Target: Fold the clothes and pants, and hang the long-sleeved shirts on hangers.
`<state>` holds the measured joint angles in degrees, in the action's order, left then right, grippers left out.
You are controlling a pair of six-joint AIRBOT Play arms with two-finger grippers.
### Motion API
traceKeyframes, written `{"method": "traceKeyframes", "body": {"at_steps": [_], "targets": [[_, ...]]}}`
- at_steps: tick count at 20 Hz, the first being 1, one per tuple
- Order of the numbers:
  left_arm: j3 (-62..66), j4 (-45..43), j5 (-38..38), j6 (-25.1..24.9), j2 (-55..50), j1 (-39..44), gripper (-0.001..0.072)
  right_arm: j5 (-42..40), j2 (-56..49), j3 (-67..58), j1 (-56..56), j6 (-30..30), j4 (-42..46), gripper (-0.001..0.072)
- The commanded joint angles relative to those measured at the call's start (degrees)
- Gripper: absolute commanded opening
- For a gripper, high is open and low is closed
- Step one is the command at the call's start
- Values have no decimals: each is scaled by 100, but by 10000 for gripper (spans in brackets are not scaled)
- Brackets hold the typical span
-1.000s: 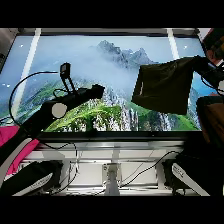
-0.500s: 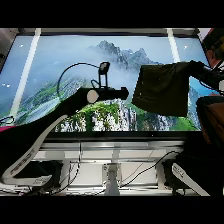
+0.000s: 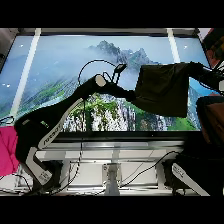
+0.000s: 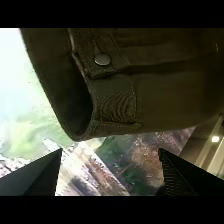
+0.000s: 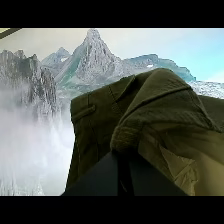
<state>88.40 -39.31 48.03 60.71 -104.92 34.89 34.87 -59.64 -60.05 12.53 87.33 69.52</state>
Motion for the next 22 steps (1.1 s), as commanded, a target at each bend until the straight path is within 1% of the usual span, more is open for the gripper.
{"method": "traceKeyframes", "body": {"at_steps": [1, 5, 8, 11, 13, 14, 15, 16, 17, 18, 22], "targets": [[90, 293, 9, -1019, -236, -28, 691, 9, -4, -4, -7, 2, -2, 18], [96, 859, -203, -1021, -459, -24, 691, 9, -4, -4, -7, 0, -2, 18], [98, 857, -199, -1040, -566, 33, 690, 9, -4, -4, -7, 0, -2, 18], [98, 857, -219, -1233, -599, 210, 690, 9, -4, -4, -7, 0, -2, 18], [98, 1012, -376, -1233, -616, 400, 690, 11, -4, -4, -7, 0, -2, 18], [98, 1029, -581, -1233, -625, 496, 675, 15, -4, -4, -7, 2, -4, 18], [98, 1029, -826, -1233, -627, 579, 588, 26, -4, -4, -7, 0, -4, 18], [98, 1029, -1043, -1233, -625, 627, 424, 52, -4, -4, -7, 0, -2, 18], [101, 1029, -1235, -1233, -623, 656, 152, 83, -4, -4, -7, 0, 0, 18], [101, 1029, -1344, -1231, -614, 656, 45, 131, -4, -4, -7, 0, 7, 18], [101, 1023, -1392, -1233, -326, 442, 41, 304, -2, -4, -7, 0, 118, 18]]}}
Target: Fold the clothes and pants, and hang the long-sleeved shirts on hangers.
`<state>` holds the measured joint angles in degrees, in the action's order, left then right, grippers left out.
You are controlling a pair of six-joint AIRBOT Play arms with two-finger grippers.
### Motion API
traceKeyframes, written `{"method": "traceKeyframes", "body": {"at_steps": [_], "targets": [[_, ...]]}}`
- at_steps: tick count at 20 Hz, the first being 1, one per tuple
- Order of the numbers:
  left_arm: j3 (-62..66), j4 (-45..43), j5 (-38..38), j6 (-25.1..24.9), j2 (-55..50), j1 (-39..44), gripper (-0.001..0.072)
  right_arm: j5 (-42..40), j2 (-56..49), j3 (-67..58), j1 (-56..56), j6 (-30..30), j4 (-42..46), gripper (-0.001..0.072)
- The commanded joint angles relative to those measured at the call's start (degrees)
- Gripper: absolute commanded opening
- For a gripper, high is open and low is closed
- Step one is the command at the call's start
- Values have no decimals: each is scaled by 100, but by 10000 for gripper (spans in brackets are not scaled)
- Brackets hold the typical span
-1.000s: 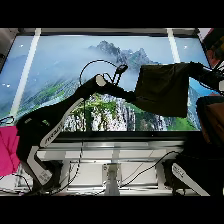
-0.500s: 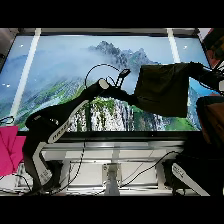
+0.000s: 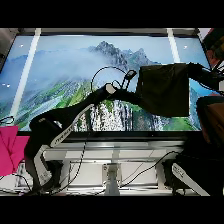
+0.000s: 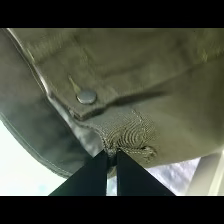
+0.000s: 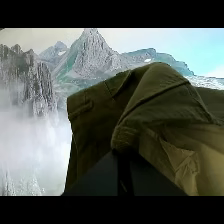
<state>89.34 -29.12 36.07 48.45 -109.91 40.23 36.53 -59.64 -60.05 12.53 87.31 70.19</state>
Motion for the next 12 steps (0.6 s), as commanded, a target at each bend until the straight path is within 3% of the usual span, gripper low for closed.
{"method": "traceKeyframes", "body": {"at_steps": [1, 3, 6, 10, 12], "targets": [[7, 0, -197, -9, 352, -170, 40, 192, 0, -4, -9, 2, 39, 18], [7, -271, -197, -59, 807, -319, 39, 330, 0, -7, -9, -20, 35, 18], [4, -1086, -111, -33, 1648, -455, 39, 704, 85, -7, -9, -529, -149, 18], [-2, -2094, 581, 789, 2710, -431, 37, 1182, 638, -7, -9, -1493, -807, 18], [-13, -3001, 1027, 1631, 3161, -389, 37, 1259, 1025, -7, -9, -1650, -938, 18]]}}
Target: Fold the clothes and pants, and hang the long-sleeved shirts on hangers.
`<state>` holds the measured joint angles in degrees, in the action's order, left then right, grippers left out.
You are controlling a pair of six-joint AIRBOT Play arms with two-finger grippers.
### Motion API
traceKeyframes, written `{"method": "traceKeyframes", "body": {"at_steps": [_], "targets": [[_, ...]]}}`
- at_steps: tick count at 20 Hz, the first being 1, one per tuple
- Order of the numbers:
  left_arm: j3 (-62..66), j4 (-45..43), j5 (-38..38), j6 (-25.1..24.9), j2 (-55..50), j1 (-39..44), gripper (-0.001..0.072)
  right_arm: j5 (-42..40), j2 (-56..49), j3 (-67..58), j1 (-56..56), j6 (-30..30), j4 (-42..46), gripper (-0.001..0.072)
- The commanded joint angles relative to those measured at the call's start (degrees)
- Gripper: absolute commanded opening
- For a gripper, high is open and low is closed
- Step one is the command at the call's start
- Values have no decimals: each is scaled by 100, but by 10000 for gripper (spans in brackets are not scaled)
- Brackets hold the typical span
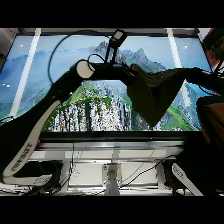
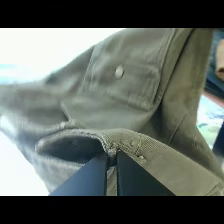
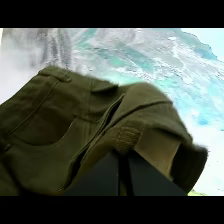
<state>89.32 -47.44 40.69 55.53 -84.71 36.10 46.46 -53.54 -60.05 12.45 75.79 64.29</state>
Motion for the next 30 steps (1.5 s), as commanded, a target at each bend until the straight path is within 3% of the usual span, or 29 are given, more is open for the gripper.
{"method": "traceKeyframes", "body": {"at_steps": [1, 4, 7, 14, 18, 23, 25, 26, 28, 30], "targets": [[-11, -1729, 828, 1502, 828, 42, 37, 258, 551, -7, 0, -498, -345, 18], [-13, -2999, 2122, 2946, 1045, 46, 38, 262, 616, -4, 0, -492, -457, 18], [-197, -3508, 3121, 3300, 931, 46, 39, 160, 365, 28, 0, -487, -570, 18], [-1064, -3429, 2892, 3324, 114, 48, 40, -214, -1012, 79, 0, -444, -590, 18], [-1064, -2765, 2070, 3322, -483, 48, 40, -1003, -1589, 76, 0, -310, -1211, 19], [-1064, -2750, 1084, 3324, -612, -13, 40, -2273, -1665, 76, 2, -306, -1244, 18], [-1064, -2752, 743, 3324, -625, -50, 40, -2378, -1687, 76, 2, -321, -1167, 19], [-1064, -2752, 610, 3324, -640, -79, 40, -2240, -1694, 76, 2, -321, -1049, 82], [-1064, -2750, 435, 3324, -693, -125, 40, -1862, -1690, 70, 7, -323, -721, 353], [-1064, -2752, 378, 3324, -798, -175, 40, -1478, -1644, 57, 7, -323, -258, 383]]}}
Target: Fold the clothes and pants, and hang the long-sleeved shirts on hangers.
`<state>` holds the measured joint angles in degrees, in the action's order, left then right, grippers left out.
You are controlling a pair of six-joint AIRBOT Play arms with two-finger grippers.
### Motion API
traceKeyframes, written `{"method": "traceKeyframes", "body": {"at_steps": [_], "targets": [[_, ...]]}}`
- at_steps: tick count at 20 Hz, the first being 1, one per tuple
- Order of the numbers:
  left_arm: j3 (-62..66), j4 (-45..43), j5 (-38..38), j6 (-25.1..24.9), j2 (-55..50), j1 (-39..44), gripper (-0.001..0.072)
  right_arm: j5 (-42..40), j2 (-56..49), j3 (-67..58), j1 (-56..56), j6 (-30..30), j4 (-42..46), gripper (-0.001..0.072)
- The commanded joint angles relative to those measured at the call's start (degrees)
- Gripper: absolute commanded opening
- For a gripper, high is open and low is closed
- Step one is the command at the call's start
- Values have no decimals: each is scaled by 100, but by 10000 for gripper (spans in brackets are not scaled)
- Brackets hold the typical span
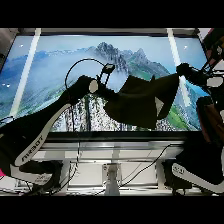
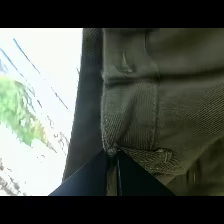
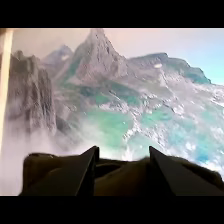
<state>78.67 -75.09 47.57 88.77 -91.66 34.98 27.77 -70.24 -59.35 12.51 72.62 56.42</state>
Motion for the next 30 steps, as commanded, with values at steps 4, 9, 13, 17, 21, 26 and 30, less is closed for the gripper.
{"method": "traceKeyframes", "body": {"at_steps": [4, 9, 13, 17, 21, 26, 30], "targets": [[0, 13, -321, -4, -409, -168, 50, 1513, 334, -17, 2, -15, 1248, 389], [7, 17, -227, -2, -310, -444, 695, 2885, 551, -11, 0, -219, 1569, 366], [9, 24, 1207, -96, -61, -988, 693, 3053, 732, -11, 0, -313, 1567, 366], [-57, 1231, 2455, -911, -188, -1517, 695, 3053, 769, -11, 0, -313, 1567, 366], [-310, 1919, 2076, -1318, -339, -1567, 694, 3069, 769, -11, 0, -310, 1565, 366], [-452, 3230, 2072, -2028, -785, -1556, 694, 3069, 769, -11, 0, -313, 1565, 367], [-452, 3399, 1875, -2236, -1060, -1534, 694, 3073, 769, -11, 0, -310, 1563, 367]]}}
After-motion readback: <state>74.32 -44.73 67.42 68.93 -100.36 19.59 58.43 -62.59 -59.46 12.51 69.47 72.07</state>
